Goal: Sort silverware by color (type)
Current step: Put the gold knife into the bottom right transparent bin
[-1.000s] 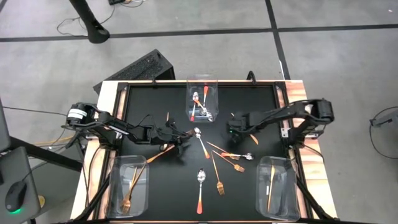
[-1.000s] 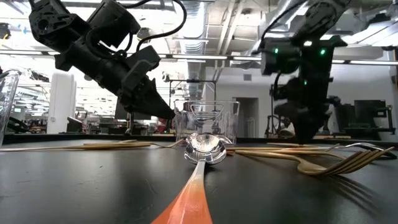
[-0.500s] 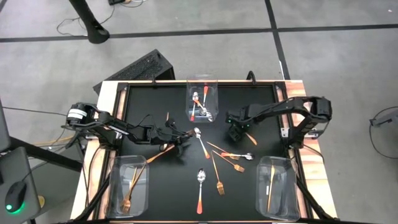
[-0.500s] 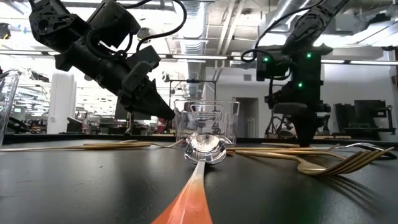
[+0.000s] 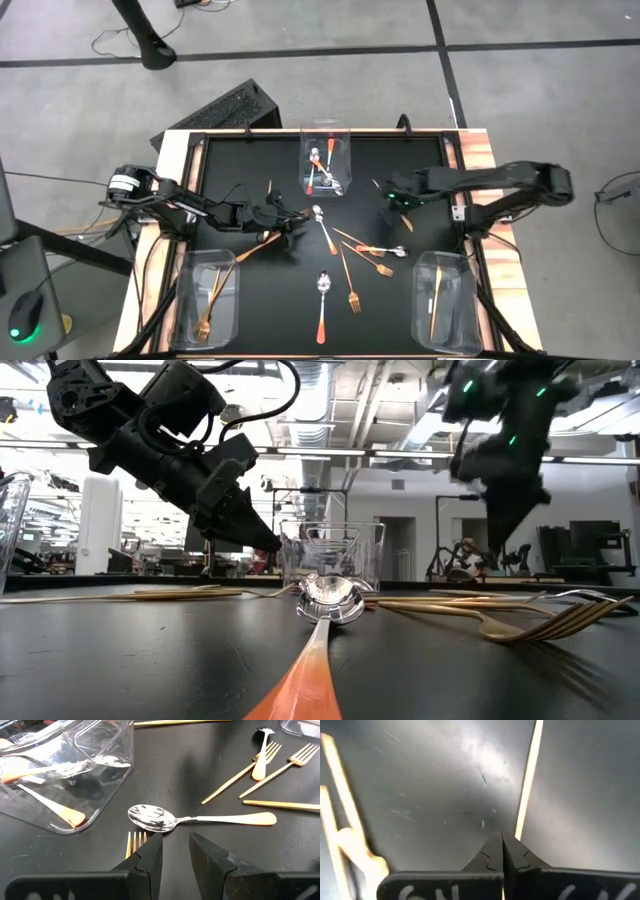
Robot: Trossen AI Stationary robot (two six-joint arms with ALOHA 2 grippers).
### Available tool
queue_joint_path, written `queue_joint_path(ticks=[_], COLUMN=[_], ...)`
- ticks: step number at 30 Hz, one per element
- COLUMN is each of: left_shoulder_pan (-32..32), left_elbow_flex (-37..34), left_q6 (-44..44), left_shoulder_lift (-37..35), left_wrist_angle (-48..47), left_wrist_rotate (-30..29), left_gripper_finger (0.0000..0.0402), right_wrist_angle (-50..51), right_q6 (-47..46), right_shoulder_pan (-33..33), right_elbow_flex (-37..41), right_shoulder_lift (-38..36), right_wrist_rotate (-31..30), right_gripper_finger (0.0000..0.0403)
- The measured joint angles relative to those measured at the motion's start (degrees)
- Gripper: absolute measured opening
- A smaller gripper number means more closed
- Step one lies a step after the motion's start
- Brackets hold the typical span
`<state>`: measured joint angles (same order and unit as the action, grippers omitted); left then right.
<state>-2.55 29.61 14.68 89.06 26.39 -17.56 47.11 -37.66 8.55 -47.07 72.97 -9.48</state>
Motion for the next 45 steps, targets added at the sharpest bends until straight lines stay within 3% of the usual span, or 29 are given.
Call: queue_joint_path(ticks=[3, 6, 14, 23, 28, 34, 37, 42, 45], left_shoulder_pan=[0.07, 0.07, -0.09, -0.07, -0.07, -0.07, -0.07, -0.02, -0.01], left_elbow_flex=[0.00, 0.00, 0.00, 0.00, 0.00, 0.00, 0.00, 0.00, 0.00], left_q6=[-0.02, -0.02, 1.27, 2.44, 2.49, 2.60, 2.62, 2.60, 2.86], left_shoulder_lift=[0.00, 0.00, 0.02, 0.02, 0.02, 0.02, 0.02, 0.02, 0.02], left_wrist_angle=[0.06, 0.62, 1.11, -0.73, -1.41, -1.82, -1.82, -1.77, -1.77], left_wrist_rotate=[-0.60, -2.62, -0.33, 0.46, 0.17, -1.33, -1.85, -3.90, -3.91], left_gripper_finger=[0.0085, 0.0085, 0.0085, 0.0085, 0.0085, 0.0085, 0.0085, 0.0085, 0.0085], right_wrist_angle=[0.66, 0.53, -2.75, -12.78, -19.00, -22.07, -22.30, -21.98, -21.77], right_q6=[-3.52, -5.24, -5.55, -0.43, 3.28, 5.07, 5.94, 8.58, 10.18], right_shoulder_pan=[-2.30, -2.81, 0.52, 5.68, 8.72, 10.41, 10.19, 10.30, 10.41], right_elbow_flex=[-0.11, -0.09, -0.09, -0.11, -0.15, -0.40, -0.42, -0.39, -0.33], right_shoulder_lift=[-5.27, -5.86, 5.15, 16.97, 20.23, 23.03, 23.54, 23.43, 22.66], right_wrist_rotate=[-1.43, -5.24, -11.50, -11.50, -11.49, -10.57, -10.19, -8.96, -8.91], right_gripper_finger=[0.0005, 0.0026, 0.0110, 0.0183, 0.0201, 0.0172, 0.0131, 0.0027, 0.0017])
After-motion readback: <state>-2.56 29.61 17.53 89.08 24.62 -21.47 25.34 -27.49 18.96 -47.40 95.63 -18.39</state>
